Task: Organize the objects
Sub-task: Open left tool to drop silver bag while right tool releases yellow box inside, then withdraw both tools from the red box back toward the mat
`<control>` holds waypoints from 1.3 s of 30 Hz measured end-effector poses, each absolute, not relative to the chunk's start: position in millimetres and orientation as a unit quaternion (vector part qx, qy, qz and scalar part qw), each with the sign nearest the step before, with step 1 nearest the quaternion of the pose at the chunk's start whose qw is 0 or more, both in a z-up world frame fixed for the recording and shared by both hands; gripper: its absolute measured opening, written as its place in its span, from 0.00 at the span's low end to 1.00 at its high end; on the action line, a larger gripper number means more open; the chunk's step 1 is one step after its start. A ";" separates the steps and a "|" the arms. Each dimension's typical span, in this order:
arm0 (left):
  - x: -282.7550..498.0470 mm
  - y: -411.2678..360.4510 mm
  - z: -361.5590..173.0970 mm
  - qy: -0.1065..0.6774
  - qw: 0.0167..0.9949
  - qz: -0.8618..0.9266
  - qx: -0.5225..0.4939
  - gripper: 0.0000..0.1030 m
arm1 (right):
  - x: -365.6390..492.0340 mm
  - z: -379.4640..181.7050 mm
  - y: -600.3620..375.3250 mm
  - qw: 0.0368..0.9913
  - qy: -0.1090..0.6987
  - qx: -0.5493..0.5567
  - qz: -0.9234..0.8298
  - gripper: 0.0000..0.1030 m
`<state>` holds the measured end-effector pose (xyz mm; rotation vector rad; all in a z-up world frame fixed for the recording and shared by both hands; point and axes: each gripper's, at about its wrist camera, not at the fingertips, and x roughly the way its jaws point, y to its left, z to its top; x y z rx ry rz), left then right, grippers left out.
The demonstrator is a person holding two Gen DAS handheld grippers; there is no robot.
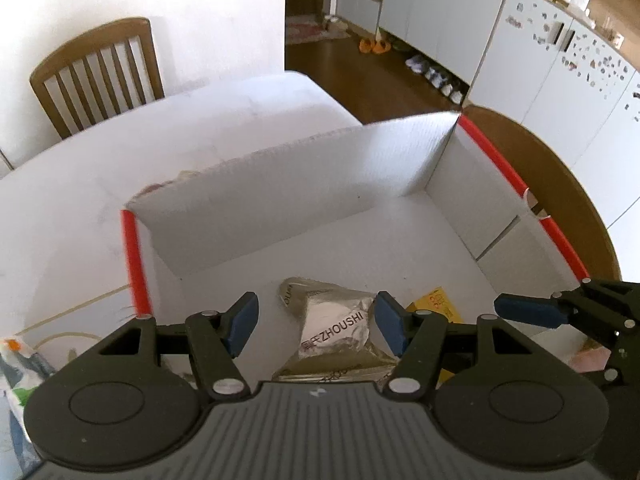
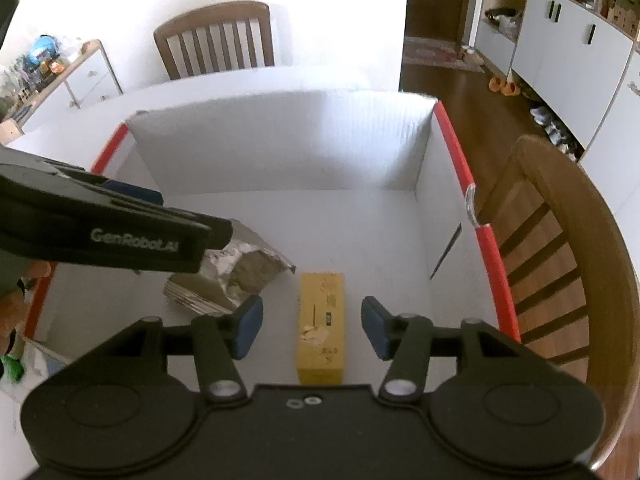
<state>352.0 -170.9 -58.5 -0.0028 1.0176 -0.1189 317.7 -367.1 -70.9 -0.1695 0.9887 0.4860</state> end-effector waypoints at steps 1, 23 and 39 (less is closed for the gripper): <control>349.9 -169.3 -56.8 0.483 0.874 -0.057 -0.002 0.62 | 315.8 -67.1 -366.8 0.851 0.465 -0.080 0.232 0.55; 278.5 -102.6 -4.8 0.398 0.916 -0.051 -0.033 0.76 | 258.7 -11.6 -332.5 0.876 0.403 -0.068 0.255 0.74; 214.7 -20.4 9.9 0.366 0.928 -0.036 -0.061 0.85 | 202.8 8.6 -275.6 0.883 0.382 -0.066 0.264 0.93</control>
